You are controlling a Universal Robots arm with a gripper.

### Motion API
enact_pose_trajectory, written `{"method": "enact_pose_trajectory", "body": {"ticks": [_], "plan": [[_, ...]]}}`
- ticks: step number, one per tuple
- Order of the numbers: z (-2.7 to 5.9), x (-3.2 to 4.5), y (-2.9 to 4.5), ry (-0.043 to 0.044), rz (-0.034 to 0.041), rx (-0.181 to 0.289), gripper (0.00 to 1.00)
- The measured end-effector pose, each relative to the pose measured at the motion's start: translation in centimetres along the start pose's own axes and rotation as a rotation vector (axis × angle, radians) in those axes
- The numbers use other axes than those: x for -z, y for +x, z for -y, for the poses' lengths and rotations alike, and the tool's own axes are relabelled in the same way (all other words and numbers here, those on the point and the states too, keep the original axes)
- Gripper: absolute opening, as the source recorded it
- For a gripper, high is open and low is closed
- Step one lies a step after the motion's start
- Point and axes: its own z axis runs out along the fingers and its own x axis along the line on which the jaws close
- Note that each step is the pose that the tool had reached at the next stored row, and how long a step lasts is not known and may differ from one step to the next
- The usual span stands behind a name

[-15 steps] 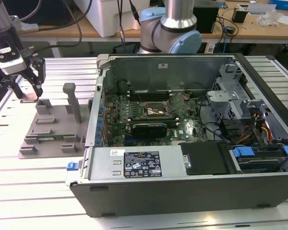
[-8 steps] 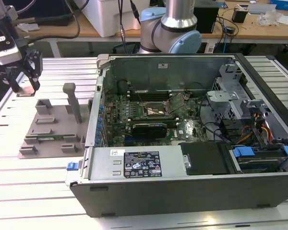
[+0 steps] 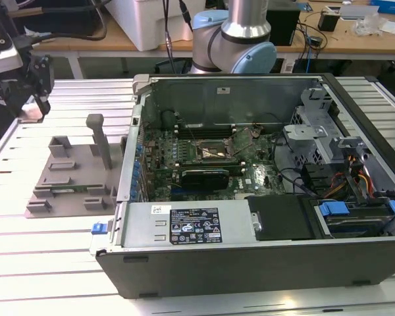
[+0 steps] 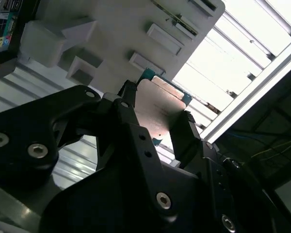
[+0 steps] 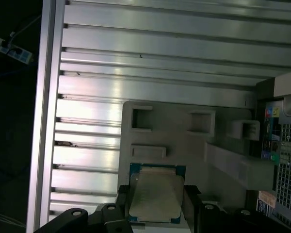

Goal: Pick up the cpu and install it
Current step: 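Pick up the cpu and move it towards the insertion slot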

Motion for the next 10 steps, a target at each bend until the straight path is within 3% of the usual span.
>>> {"method": "enact_pose_trajectory", "body": {"ticks": [10], "plan": [[-0.03, 3.06, -0.04, 0.0, 0.0, 0.0, 0.53]]}}
